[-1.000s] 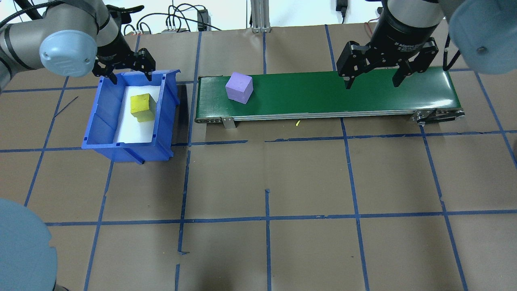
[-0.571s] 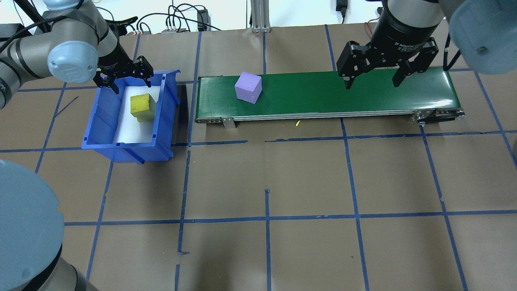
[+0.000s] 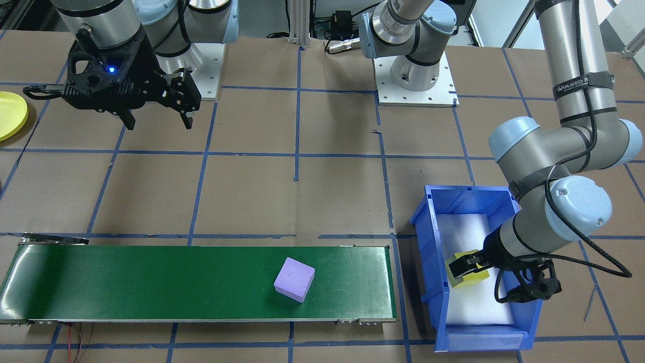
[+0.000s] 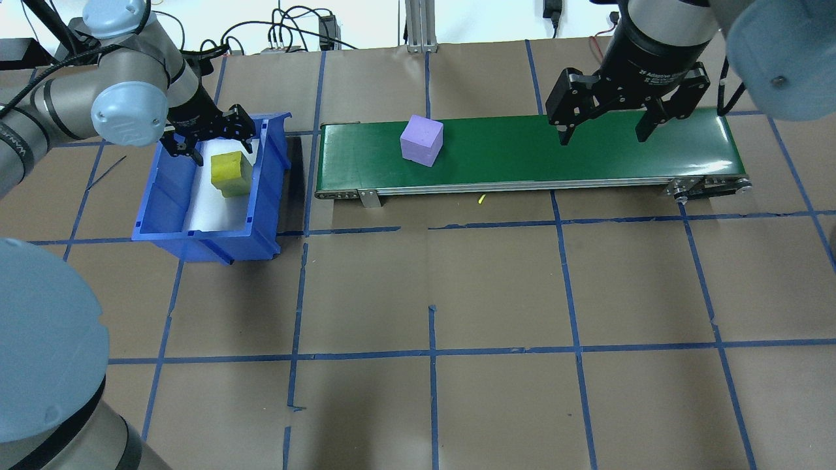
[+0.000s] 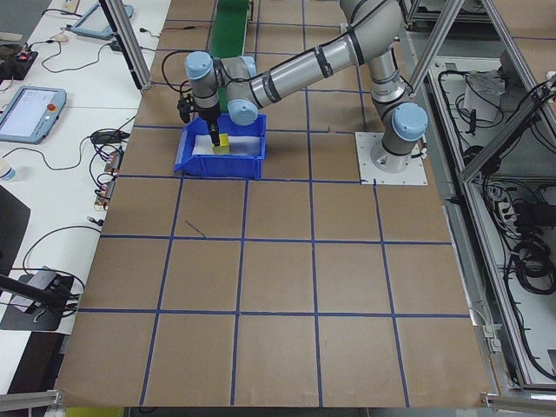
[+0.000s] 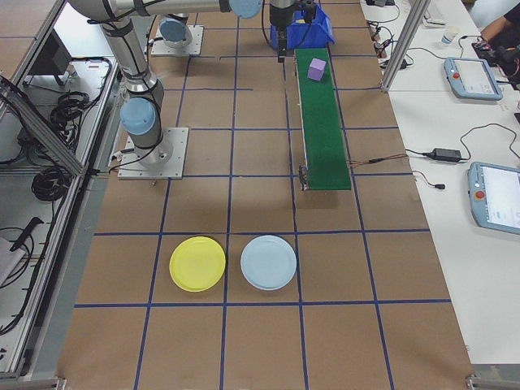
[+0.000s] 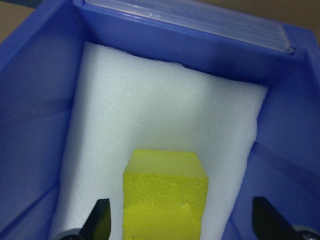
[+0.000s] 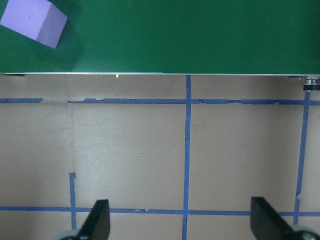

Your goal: Move block left to right into plate

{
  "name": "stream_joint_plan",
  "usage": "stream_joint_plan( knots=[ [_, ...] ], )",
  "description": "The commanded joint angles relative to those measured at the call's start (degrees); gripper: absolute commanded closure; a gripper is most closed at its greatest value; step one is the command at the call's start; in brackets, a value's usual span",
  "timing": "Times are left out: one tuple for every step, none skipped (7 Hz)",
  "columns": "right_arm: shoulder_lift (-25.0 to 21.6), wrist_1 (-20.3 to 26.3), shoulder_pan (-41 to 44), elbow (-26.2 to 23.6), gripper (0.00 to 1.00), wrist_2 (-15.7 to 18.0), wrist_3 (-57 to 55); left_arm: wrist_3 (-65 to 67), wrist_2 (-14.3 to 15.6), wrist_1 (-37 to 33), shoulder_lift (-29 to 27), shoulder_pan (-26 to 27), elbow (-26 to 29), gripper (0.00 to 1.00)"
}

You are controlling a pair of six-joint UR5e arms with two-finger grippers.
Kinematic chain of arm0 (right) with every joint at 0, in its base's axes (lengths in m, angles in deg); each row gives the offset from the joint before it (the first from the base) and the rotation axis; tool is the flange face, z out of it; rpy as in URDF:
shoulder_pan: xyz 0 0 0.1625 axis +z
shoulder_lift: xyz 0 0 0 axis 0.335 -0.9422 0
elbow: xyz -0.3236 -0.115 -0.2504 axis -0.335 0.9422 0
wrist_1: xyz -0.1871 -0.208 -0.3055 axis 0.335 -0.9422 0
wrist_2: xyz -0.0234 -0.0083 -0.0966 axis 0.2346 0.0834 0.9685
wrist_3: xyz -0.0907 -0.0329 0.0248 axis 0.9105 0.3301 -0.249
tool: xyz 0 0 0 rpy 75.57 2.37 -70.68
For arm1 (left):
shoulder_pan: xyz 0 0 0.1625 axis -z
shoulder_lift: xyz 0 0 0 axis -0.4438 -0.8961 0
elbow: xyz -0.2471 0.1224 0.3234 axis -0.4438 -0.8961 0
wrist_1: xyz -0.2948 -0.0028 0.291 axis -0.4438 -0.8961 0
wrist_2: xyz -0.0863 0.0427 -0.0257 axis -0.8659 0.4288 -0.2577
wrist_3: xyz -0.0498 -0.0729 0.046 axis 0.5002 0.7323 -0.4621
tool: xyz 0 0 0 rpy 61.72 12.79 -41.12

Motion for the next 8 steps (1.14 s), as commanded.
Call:
stream_joint_plan(
  knots=[
    [0.01, 0.00, -0.02, -0.03, 0.00, -0.01, 0.01, -0.32, -0.09, 0.01, -0.54, -0.97, -1.47, 0.00],
    [0.01, 0.00, -0.02, -0.03, 0.00, -0.01, 0.01, -0.32, -1.05, 0.01, -0.80, -0.97, -1.65, 0.00],
    [0.01, 0.00, -0.02, -0.03, 0.00, -0.01, 0.01, -0.49, -4.02, 0.44, -0.98, -0.97, -1.82, 0.03],
    [0.01, 0.00, -0.02, -0.03, 0.00, -0.01, 0.01, -0.76, -4.31, 0.53, -1.07, -1.06, -2.43, 0.19],
    [0.01, 0.00, -0.02, -0.03, 0.00, -0.09, 0.01, -1.72, -4.22, 0.45, -1.07, -0.97, -2.70, 0.54],
    [0.01, 0.00, -0.02, -0.03, 0.00, -0.01, 0.10, -2.51, -4.22, 0.45, -0.98, -1.06, -2.27, 0.70],
    [0.01, 0.00, -0.02, -0.03, 0.00, 0.26, 0.19, -3.39, -4.05, 0.45, -0.89, -1.23, -1.92, 0.79],
    [0.10, 0.00, -0.10, -0.03, 0.00, 0.08, 0.19, -4.79, -3.87, 0.45, -0.02, -1.84, -1.22, 0.82]
  ],
)
